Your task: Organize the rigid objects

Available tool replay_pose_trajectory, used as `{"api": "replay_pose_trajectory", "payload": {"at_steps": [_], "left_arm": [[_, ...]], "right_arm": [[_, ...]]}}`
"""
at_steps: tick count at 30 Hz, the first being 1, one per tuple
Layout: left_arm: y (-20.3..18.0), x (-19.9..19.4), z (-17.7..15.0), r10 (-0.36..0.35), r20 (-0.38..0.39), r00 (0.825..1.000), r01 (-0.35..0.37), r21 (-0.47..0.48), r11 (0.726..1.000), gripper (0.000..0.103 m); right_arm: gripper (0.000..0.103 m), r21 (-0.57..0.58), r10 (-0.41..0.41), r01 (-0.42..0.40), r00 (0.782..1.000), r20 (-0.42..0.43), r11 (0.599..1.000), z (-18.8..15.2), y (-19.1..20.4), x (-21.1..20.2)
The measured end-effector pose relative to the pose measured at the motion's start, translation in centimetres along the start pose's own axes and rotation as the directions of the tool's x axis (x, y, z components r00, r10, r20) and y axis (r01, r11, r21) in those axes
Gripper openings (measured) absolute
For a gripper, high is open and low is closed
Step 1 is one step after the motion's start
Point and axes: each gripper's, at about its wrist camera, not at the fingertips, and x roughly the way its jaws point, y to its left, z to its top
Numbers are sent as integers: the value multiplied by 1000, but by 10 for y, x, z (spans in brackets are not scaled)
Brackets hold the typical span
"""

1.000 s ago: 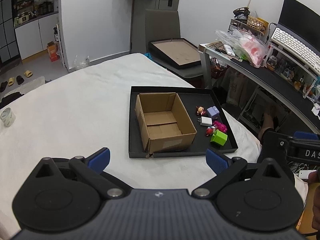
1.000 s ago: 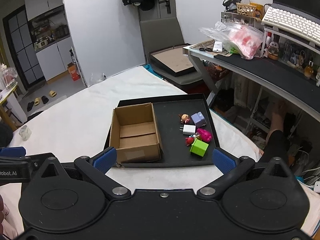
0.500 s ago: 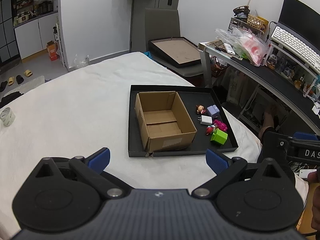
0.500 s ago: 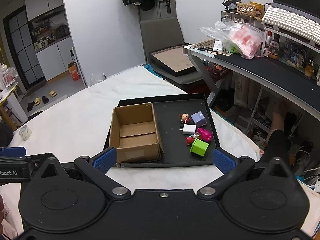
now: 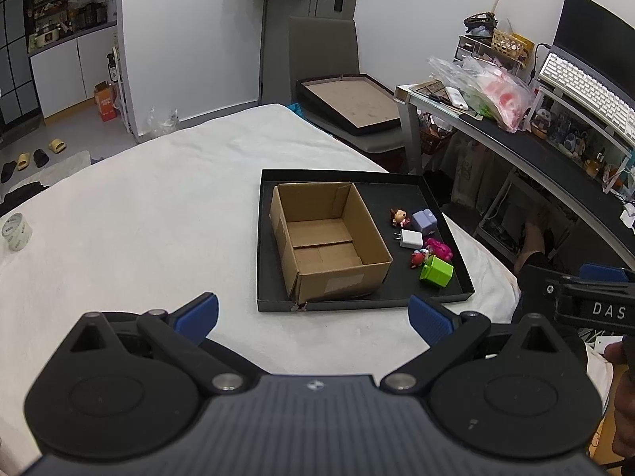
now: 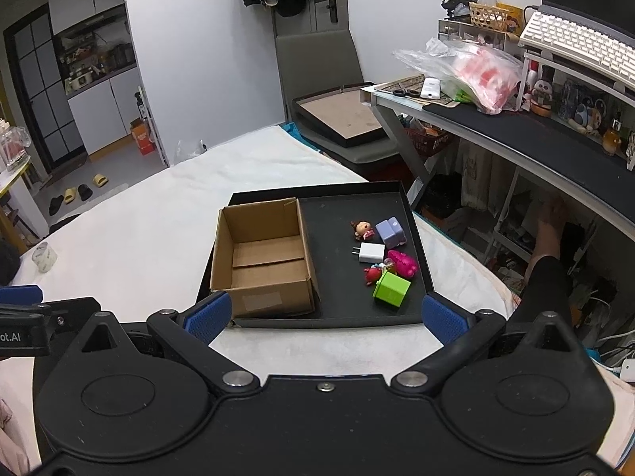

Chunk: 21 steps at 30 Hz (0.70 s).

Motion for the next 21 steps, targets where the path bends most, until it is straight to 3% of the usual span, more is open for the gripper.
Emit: {"api": "replay_pose_trajectory", "payload": {"at_steps": [21], "left_arm": [[6, 6, 7, 1, -7, 1000, -1, 10, 1000, 101]], "right_arm": [[103, 0, -8, 8, 1000, 4, 1000, 7, 1, 8]]}}
